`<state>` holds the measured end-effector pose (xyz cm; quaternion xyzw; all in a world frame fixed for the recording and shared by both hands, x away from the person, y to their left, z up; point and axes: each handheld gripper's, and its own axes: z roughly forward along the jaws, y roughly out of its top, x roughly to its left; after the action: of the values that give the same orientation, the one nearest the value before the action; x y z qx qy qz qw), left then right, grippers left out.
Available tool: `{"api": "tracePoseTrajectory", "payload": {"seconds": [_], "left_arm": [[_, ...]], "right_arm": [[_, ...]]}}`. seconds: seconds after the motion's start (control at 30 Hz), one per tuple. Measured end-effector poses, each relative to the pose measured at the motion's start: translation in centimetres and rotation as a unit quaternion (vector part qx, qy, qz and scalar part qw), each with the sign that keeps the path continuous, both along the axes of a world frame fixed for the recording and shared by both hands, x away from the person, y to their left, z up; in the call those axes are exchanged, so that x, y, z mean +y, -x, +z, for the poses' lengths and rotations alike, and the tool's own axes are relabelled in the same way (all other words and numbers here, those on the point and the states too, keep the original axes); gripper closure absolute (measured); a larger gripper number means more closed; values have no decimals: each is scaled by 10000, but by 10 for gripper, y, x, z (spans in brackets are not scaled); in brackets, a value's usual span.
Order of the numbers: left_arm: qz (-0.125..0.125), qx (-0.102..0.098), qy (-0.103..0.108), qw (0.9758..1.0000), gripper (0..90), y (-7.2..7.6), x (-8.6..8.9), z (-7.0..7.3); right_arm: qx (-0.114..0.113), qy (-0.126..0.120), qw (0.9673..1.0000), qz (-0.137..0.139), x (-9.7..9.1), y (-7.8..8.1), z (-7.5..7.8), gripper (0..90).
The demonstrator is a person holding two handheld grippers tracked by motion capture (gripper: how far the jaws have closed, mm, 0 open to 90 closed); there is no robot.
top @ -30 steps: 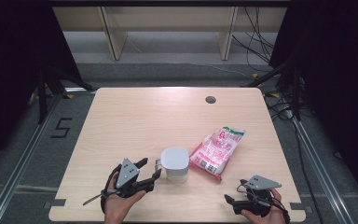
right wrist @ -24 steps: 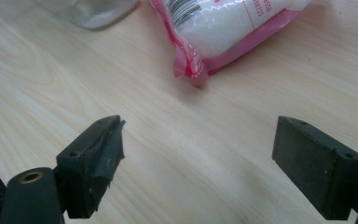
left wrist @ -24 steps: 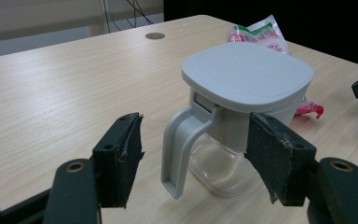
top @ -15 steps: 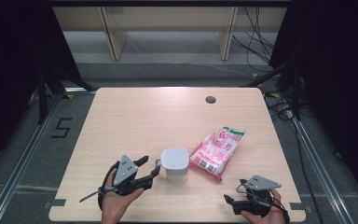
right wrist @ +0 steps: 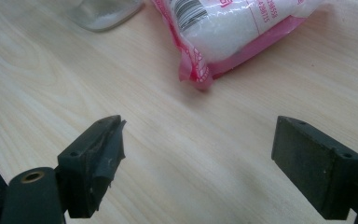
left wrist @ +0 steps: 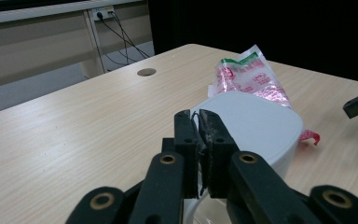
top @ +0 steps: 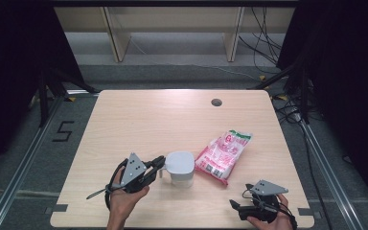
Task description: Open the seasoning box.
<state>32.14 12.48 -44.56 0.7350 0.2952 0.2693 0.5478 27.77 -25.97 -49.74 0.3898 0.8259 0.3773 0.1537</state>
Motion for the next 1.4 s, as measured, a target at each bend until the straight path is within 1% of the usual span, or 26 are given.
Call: {"api": "tracePoseTrajectory", "payload": {"seconds": [0.03,0.07,0.1,0.13,0.17,0.23,0.3,0.37,0.5,0.53,0.6,0.67,0.7,0.73,0.77,0.8,0.9,0.93,0.97,1.0,1.03,1.1,1.17,1.2,1.23,1.4], "left_arm": [[-25,-4,-8,10000,874,-1,-2,0],[-43,23,-100,9999,879,-1,-2,0],[-42,56,-70,10000,887,-1,-4,-1],[-63,44,-87,9999,887,-2,-4,-1],[-50,73,-82,9999,887,-3,-5,-2],[-61,90,-140,9998,888,-4,-6,-4],[-40,116,-161,9998,888,-5,-7,-5],[-51,129,-88,9999,888,-6,-6,-6],[-17,130,-160,9998,880,-6,-6,-5],[-23,139,-151,9998,881,-6,-6,-5],[-35,125,-150,9998,881,-7,-5,-5],[-61,160,-128,9998,882,-6,-6,-5],[-57,133,-137,9998,881,-6,-7,-5],[-42,112,-113,9999,881,-7,-8,-6],[-26,101,-179,9998,881,-6,-7,-5],[-36,105,-156,9998,882,-6,-8,-5],[-74,160,-90,9998,882,-7,-7,-6],[-75,144,-58,9999,881,-7,-7,-7],[-65,155,-4,9999,879,-7,-7,-7],[-75,185,110,9997,879,-7,-7,-8],[-92,159,84,9998,879,-8,-6,-8],[-116,172,95,9997,887,-8,-5,-8],[-61,163,0,9998,889,-7,-6,-7],[-67,186,64,9998,890,-7,-6,-8],[-74,191,7,9998,890,-7,-5,-7],[-74,169,39,9998,889,-7,-5,-8]], "right_arm": [[-31,-5,10000,-55,1,1,0,175],[11,-20,10000,-30,1,1,0,175],[-71,9,10000,-14,0,0,0,175],[-71,9,10000,-14,0,0,0,175],[52,-33,10000,-58,1,1,0,175],[58,-32,10000,-60,2,1,0,175],[-26,70,10000,21,1,0,0,178],[29,21,10000,90,1,-1,0,178],[1,2,10000,40,2,0,1,190],[-118,-6,9999,27,2,0,2,196],[-149,-143,9998,28,3,-1,4,203],[-322,-183,9993,-40,5,-1,7,204],[-525,-186,9984,16,6,-2,9,205],[-525,-186,9984,16,6,-2,9,205],[-499,-217,9985,98,7,-3,11,211],[-599,-185,9980,120,8,-4,12,227],[-646,-206,9975,195,15,-6,17,276],[-801,-212,9962,272,21,-9,20,329],[-857,-224,9954,368,24,-11,22,363],[-862,-244,9950,434,28,-11,24,408],[-862,-244,9950,434,28,-11,24,408],[-1159,-276,9913,556,36,-15,29,452],[-1120,-294,9918,538,39,-15,30,467],[-1199,-300,9908,556,41,-18,30,477],[-1175,-312,9909,579,43,-19,30,496],[-1117,-296,9908,711,53,-27,31,566]]}}
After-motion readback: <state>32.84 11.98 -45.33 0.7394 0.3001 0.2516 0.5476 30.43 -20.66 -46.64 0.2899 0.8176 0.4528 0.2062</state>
